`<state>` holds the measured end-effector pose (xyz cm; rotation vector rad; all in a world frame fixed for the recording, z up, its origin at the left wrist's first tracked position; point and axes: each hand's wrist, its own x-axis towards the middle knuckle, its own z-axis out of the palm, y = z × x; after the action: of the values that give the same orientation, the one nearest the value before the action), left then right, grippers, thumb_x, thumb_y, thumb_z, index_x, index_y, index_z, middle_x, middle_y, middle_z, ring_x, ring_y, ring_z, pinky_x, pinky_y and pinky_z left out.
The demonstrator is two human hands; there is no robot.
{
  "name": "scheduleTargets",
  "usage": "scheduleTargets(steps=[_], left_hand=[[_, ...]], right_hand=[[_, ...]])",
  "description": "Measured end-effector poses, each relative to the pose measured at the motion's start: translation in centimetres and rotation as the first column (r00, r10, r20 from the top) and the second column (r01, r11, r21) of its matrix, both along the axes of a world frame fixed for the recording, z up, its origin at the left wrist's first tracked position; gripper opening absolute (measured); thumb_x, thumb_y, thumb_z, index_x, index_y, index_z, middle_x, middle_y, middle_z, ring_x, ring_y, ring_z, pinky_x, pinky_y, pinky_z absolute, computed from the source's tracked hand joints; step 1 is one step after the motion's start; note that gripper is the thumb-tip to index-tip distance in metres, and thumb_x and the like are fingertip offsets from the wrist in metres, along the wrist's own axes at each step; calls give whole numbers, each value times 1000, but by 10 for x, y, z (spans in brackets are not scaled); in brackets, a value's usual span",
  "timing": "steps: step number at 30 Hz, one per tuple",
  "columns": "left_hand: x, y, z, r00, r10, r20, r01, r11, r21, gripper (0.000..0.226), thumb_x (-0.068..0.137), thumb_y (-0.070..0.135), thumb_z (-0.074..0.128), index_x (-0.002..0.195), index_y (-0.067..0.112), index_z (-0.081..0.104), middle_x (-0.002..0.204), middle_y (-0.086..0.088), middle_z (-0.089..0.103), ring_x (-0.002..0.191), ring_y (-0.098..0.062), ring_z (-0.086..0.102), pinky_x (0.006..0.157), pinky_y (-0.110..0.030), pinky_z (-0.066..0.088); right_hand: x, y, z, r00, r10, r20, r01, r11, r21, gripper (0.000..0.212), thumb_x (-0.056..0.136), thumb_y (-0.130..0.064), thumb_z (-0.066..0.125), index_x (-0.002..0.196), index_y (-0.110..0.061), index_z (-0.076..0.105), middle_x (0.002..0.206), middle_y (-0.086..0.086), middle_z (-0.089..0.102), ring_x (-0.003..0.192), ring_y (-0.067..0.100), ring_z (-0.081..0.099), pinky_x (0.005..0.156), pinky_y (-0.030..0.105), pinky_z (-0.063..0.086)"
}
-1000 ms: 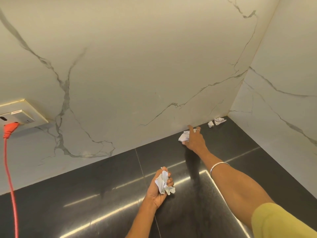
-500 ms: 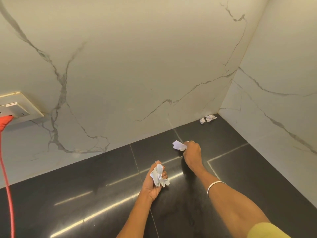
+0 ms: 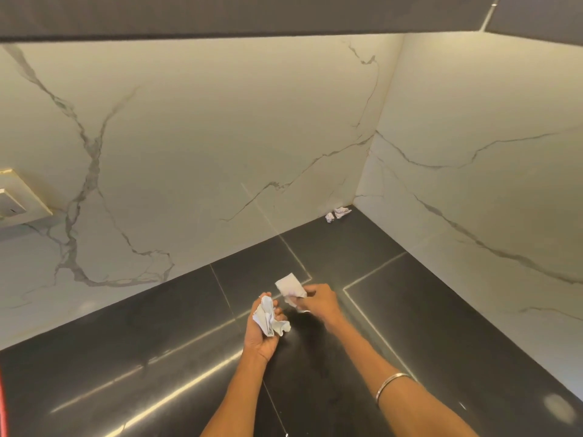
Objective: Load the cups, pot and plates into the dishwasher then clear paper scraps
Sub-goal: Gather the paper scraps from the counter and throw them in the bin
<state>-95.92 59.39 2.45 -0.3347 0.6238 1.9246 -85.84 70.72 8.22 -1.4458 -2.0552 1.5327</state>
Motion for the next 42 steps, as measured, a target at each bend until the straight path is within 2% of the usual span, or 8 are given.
scheduleTargets(steps=[9, 13, 22, 29, 32, 37, 41, 42], left_hand=[[35, -11, 10, 990, 59, 126, -66, 997, 51, 24, 90, 32, 56, 99, 12, 64, 82, -6, 65, 70, -16, 65, 64, -28, 57], [35, -17, 9, 997, 31, 71, -29, 999, -29, 32, 95, 39, 52, 108, 12, 64, 93, -8, 65, 83, -20, 63, 75, -34, 55], [30, -16, 12, 977, -210, -37, 207, 976, -72, 44, 78, 52, 75, 95, 11, 69, 82, -9, 68, 74, -21, 65, 79, -35, 50], [31, 4, 26, 980, -148, -133, 99, 943, -318, 28, 101, 32, 46, 91, 10, 61, 72, -8, 68, 69, -17, 67, 76, -30, 58], [27, 16, 19, 952, -171, -256, 51, 908, -416, 29, 97, 38, 53, 90, 12, 63, 89, -12, 62, 86, -23, 62, 105, -40, 45], [16, 30, 21, 927, -246, -282, 58, 840, -540, 28, 101, 32, 48, 76, 17, 50, 74, -3, 43, 58, -12, 49, 60, -24, 42], [12, 42, 10, 957, -282, -65, 238, 895, -377, 35, 92, 8, 55, 64, 21, 40, 48, 13, 46, 36, -7, 49, 45, -13, 31], [9, 46, 6, 924, -341, -171, 249, 880, -405, 32, 88, 15, 60, 61, 22, 43, 45, 14, 45, 35, -9, 45, 48, -18, 29]], right_hand=[[-6, -52, 16, 994, -54, -94, 27, 964, -265, 28, 67, -20, 90, 89, -11, 75, 76, 5, 75, 58, 10, 64, 65, 24, 57], [-5, -57, 10, 998, -68, 3, 68, 994, -81, 35, 48, -36, 89, 75, -18, 75, 68, 0, 74, 60, 16, 69, 76, 40, 62], [16, -53, 10, 966, 45, 253, -111, 961, 252, 27, 70, -17, 71, 48, -19, 55, 49, -2, 54, 51, 16, 53, 43, 25, 38], [6, -51, 8, 992, 32, 122, -66, 954, 293, 32, 82, -21, 72, 103, -21, 47, 81, 2, 67, 71, 15, 63, 53, 21, 41], [1, -40, 14, 988, 107, 112, -135, 950, 283, 36, 82, -30, 73, 109, -22, 52, 84, 2, 70, 75, 16, 66, 63, 25, 49], [6, -13, 26, 946, 301, 118, -310, 948, 76, 50, 77, -22, 82, 121, -21, 59, 104, 1, 72, 94, 15, 69, 82, 26, 55], [14, 12, 14, 987, 137, 85, -140, 990, 31, 40, 84, 5, 57, 118, -16, 65, 88, 0, 71, 82, 14, 67, 83, 35, 59], [17, 19, 9, 992, 85, 90, -89, 995, 48, 42, 84, 8, 52, 116, -15, 67, 86, 0, 71, 79, 12, 65, 83, 34, 59]])
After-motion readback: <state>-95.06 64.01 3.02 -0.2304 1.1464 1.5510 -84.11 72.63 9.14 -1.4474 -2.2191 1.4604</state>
